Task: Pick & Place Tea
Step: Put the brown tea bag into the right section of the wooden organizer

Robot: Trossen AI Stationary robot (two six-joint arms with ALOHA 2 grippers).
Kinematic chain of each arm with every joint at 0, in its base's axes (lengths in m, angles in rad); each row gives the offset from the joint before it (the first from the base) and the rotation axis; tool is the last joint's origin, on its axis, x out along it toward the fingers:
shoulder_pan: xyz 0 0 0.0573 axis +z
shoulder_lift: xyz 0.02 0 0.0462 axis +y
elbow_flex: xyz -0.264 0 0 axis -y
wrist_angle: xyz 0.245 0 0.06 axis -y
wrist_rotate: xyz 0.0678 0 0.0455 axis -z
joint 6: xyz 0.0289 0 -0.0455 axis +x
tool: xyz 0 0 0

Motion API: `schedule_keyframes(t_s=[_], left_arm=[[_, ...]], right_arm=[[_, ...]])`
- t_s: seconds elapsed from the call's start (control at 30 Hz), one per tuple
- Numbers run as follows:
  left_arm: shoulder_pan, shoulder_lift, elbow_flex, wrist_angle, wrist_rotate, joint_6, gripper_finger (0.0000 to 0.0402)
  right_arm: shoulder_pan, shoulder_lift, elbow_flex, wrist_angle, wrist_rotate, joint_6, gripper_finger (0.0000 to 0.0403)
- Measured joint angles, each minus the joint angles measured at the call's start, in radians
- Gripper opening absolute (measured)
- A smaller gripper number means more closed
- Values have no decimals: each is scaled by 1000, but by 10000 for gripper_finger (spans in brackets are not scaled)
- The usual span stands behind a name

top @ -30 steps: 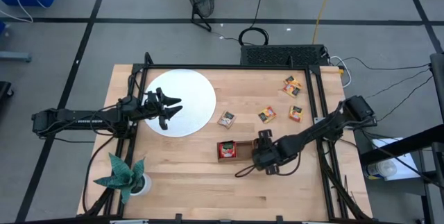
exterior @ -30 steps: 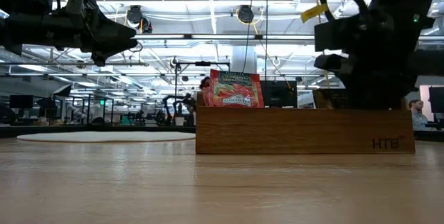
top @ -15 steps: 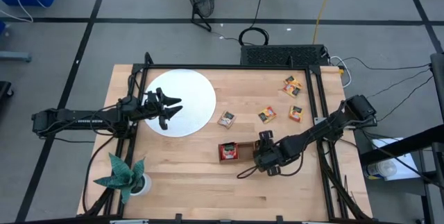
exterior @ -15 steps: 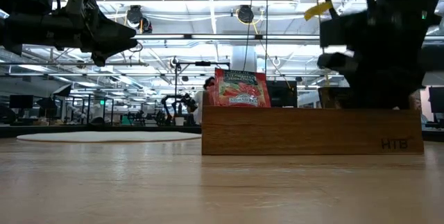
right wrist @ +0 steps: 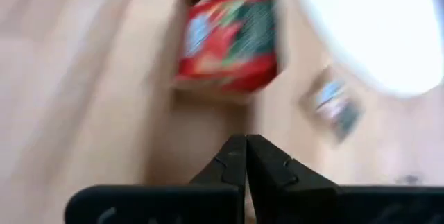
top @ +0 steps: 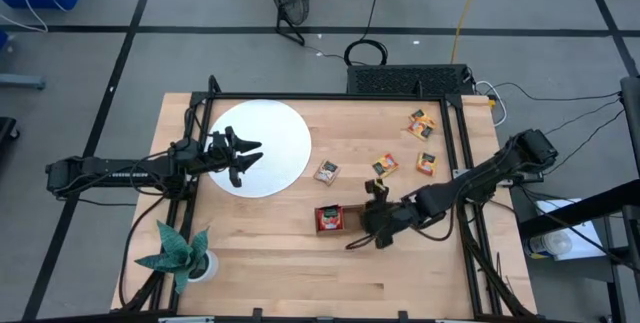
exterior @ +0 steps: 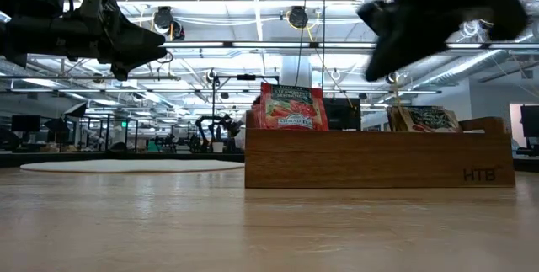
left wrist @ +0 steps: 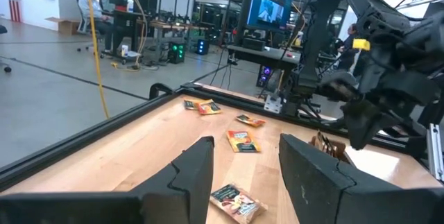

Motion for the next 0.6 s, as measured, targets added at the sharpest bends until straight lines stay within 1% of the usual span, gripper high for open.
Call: schedule_keyframes(t_s=[0.07,0.13,0.2,0.33,0.47,0.6], left_arm=[[0,0,0,0,0,0,166],[0,0,0,0,0,0,166],[0,0,0,0,0,0,166],[0,0,0,0,0,0,166],[0,0,0,0,0,0,166],[0,0,0,0,0,0,166]], right_arm=[[-25,0,-13,80,38,-93,10],[-61,0,-33,164,32,-165,25],[-112,0,-59,255,-27,-204,47],[-217,1,-134,416,-134,-202,99],[-281,1,-194,486,-127,-259,141],[-327,0,-206,501,-110,-286,158]])
